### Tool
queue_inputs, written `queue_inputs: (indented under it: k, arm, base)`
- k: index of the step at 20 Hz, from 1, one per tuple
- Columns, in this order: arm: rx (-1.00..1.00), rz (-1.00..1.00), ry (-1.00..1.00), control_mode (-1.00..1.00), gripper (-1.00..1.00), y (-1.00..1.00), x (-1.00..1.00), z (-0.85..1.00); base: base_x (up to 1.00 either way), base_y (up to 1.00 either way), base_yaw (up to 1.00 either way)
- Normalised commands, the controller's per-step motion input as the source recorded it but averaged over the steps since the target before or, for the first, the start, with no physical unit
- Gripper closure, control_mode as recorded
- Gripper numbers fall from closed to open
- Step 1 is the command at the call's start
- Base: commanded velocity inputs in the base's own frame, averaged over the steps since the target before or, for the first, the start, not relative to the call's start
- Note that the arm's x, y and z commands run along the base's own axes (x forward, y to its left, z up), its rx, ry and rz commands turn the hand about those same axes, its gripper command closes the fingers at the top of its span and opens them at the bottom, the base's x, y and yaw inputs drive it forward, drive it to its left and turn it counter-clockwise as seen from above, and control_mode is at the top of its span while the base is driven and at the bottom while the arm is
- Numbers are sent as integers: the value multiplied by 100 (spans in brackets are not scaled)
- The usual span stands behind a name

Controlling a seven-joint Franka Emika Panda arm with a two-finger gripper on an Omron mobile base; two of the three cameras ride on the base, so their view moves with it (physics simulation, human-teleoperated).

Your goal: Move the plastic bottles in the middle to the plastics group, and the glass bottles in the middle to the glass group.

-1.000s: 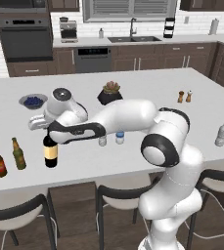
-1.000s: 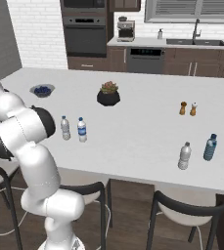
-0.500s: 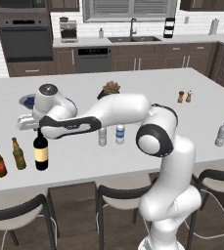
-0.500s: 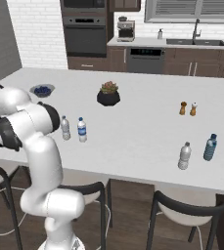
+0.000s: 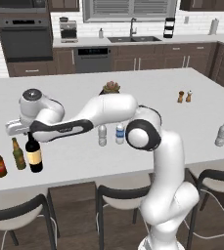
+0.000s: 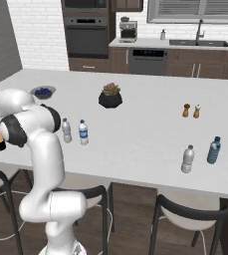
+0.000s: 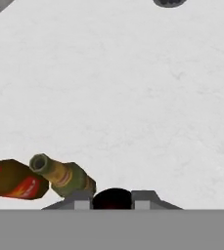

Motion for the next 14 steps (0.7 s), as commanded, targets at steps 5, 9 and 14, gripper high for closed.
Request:
queue_inputs:
  k: [5,9,14]
  arm:
    - [-4,0,0,-100,100,39,19,0]
    - [0,0,0,-100,100,12,11,0]
    - [0,0,0,-100,100,0,0,0]
  base:
    - [0,0,0]
    - [0,0,0]
    - [0,0,0]
